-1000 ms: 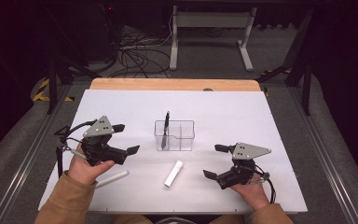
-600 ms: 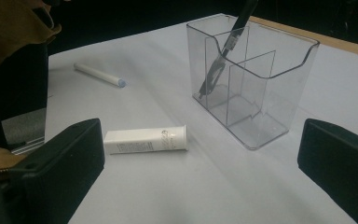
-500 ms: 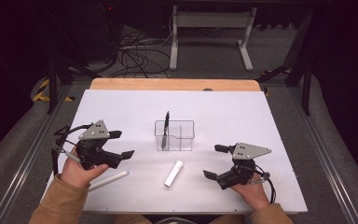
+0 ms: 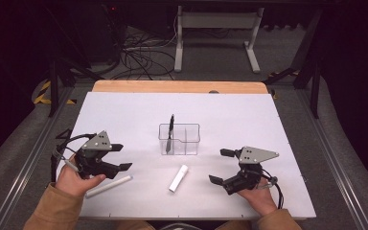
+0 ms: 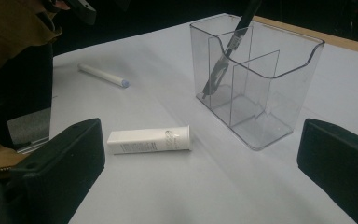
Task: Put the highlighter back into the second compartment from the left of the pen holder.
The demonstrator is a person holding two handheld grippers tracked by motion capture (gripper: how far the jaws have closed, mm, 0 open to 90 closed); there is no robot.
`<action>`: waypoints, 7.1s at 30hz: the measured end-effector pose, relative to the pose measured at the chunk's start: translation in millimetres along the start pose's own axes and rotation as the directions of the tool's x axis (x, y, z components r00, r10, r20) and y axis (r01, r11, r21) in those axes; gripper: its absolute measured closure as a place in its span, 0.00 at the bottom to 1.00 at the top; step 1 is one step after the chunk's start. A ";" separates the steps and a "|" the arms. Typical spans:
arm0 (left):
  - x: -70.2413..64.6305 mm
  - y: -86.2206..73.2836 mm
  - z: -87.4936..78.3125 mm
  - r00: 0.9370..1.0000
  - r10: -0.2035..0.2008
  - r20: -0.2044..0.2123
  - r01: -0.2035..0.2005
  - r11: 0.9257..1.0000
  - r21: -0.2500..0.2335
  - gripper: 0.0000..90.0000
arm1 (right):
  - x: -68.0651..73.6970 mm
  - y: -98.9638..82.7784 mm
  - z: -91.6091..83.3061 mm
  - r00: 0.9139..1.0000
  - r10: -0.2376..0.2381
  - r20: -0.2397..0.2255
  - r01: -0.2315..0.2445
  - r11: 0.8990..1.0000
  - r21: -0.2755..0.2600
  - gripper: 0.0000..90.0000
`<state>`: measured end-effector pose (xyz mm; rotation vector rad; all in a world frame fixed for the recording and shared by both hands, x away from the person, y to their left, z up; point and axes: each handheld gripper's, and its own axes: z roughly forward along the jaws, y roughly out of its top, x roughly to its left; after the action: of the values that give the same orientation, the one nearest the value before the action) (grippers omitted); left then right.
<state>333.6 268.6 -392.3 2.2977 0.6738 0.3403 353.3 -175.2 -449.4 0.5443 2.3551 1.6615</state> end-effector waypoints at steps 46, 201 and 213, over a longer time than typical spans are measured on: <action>-4.6 -33.1 36.8 0.999 0.023 0.030 -0.034 0.904 0.425 0.62 | -0.3 -1.0 2.5 1.000 0.008 -0.017 -0.008 1.000 0.020 0.01; -2.4 121.2 62.0 0.997 -0.013 0.075 0.051 0.846 -0.531 0.87 | -0.9 -3.8 3.9 1.000 0.013 -0.020 -0.012 0.999 0.036 0.01; 4.3 127.0 82.7 0.994 -0.057 0.090 0.098 0.829 -0.550 0.87 | -0.7 -4.2 4.3 1.000 0.011 -0.021 -0.010 0.999 0.038 0.01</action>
<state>418.8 146.8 -362.7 1.7109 0.5418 0.3596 354.8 -173.1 -454.8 0.5494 2.4076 1.6386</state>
